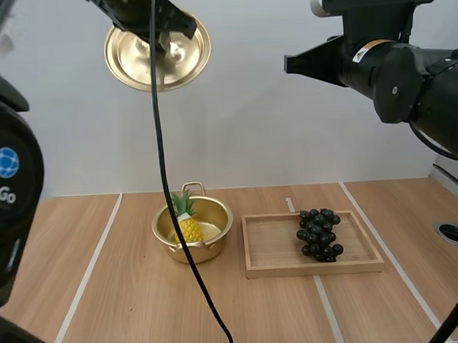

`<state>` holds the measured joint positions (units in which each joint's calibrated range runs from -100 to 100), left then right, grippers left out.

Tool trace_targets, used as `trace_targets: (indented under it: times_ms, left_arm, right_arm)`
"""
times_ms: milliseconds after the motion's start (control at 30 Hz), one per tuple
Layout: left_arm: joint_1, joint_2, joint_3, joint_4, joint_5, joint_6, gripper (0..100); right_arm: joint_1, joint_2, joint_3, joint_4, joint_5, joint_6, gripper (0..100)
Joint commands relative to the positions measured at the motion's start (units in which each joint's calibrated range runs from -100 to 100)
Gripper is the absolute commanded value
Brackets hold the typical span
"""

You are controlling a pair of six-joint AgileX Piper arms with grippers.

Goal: Open the pot, put the pineapple inside, and close it

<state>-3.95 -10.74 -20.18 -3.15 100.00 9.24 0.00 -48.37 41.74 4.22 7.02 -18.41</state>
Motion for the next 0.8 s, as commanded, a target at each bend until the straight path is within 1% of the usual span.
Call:
trace_targets:
  times_ms: [0,200,433,567,767]
  left_arm:
    - [-0.04,2.92,1.6,0.07,0.0,2.51,0]
    - [-0.04,10.11,1.6,0.07,0.0,6.7,0]
    - [-0.04,15.12,3.36,-4.84,0.0,13.81,0]
    - [-0.04,15.92,6.25,-7.51,0.0,15.06,0]
    - [-0.04,15.92,14.0,-6.66,0.0,15.06,0]
  right_arm:
    - [-0.21,-0.7,-0.11,0.0,1.81,-0.15,0]
    - [-0.21,-0.7,-0.11,-0.11,4.2,-0.15,0]
    - [-0.21,-0.7,-0.11,-0.23,5.64,-0.15,0]
    - [-0.21,-0.7,-0.11,-0.43,6.47,-0.15,0]
    - [-0.21,-0.7,-0.11,-2.41,6.47,-0.15,0]
